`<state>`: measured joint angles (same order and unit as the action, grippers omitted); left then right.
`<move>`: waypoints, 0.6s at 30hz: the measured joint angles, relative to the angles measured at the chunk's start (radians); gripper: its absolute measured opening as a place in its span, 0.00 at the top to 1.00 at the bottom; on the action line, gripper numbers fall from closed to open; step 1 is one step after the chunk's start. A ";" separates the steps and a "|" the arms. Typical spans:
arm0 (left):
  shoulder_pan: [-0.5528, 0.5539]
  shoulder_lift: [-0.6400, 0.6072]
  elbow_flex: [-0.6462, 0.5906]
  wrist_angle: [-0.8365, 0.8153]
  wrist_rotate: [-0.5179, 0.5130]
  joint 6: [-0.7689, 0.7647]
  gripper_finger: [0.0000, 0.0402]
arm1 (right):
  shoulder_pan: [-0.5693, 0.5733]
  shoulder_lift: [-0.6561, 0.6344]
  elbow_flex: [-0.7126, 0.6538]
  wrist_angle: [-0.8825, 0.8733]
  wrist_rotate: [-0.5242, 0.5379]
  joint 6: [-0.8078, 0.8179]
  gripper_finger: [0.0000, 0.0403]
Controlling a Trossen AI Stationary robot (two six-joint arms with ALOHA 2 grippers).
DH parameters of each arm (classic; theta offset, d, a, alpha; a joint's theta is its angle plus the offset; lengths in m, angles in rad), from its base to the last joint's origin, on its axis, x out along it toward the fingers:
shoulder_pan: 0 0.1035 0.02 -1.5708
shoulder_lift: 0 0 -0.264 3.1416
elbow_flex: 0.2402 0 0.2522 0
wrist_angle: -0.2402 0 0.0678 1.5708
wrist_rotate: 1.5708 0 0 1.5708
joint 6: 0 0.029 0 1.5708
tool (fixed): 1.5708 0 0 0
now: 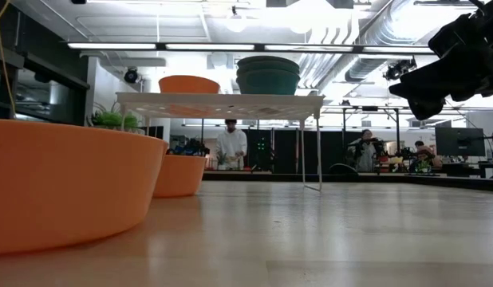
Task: Pick & Place Mini bowls
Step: Stack the bottom orange bowl on the orange bowl on the shelf
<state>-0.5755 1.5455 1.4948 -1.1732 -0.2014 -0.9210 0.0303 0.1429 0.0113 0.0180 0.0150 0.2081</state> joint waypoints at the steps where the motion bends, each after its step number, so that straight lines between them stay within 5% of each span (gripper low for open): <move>1: 0.000 0.000 0.000 0.011 -0.007 -0.004 0.71 | 0.000 0.000 0.000 0.002 0.000 0.000 0.70; 18: 0.013 0.140 0.000 0.091 0.080 -0.139 0.71 | 0.000 0.000 -0.001 0.005 0.000 0.000 0.70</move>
<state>-0.5621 1.6853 1.4948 -1.0818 -0.1215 -1.0601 0.0303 0.1429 0.0105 0.0227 0.0154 0.2081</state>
